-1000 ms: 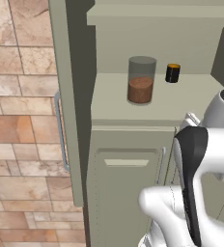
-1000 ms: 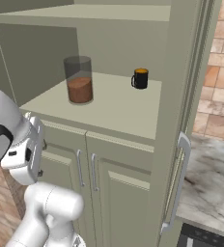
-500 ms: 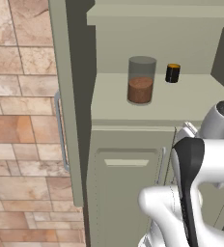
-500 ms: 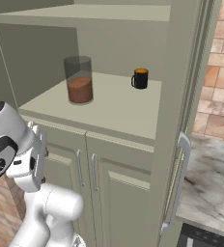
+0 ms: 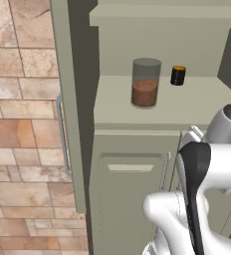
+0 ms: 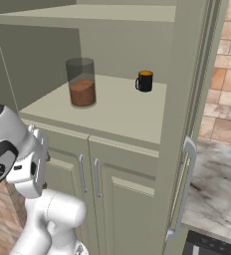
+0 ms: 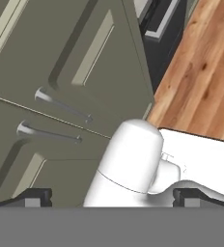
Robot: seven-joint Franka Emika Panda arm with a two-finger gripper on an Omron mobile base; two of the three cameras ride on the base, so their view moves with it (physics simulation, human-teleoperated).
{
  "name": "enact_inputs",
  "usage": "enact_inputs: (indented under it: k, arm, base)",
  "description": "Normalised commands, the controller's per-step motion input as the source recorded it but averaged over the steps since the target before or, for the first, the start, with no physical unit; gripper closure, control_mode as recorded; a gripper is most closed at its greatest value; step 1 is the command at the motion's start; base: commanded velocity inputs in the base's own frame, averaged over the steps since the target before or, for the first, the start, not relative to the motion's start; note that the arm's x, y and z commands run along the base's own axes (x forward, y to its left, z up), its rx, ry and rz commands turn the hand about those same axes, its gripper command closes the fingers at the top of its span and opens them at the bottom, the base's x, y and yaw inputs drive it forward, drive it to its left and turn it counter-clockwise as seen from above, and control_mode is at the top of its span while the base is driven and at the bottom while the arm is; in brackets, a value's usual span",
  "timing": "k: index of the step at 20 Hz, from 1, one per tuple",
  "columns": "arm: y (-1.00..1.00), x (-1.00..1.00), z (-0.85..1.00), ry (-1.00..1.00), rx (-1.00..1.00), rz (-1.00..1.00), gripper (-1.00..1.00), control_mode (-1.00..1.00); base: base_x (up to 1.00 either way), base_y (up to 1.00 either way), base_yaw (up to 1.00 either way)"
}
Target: Pick the jar and candle from the dining table and place them in the open cabinet. Close the cabinet after placing the objects.
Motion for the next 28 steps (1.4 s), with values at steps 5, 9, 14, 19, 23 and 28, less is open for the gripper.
enact_inputs:
  k: [5, 9, 14, 19, 23, 28]
  arm:
    - [0.01, 0.00, 0.00, -0.01, -0.02, 0.00, -1.00, 1.00]
    - [0.00, 0.00, 0.00, 0.00, 0.00, 0.00, -1.00, 1.00]
    - [0.00, 0.00, 0.00, 0.00, 0.00, 0.00, -1.00, 1.00]
    - [0.00, 0.00, 0.00, 0.00, 0.00, 0.00, -1.00, 1.00]
    - [0.00, 0.00, 0.00, 0.00, 0.00, 0.00, -1.00, 1.00]
    - [0.00, 0.00, 0.00, 0.00, 0.00, 0.00, -1.00, 1.00]
  base:
    - [-0.20, 0.00, 0.00]
    - [-0.65, 0.00, 0.00]
    - [-0.55, 0.00, 0.00]
    - [-0.44, 0.00, 0.00]
    - [-0.42, -0.01, -0.10]
    - [-0.43, -0.02, -0.30]
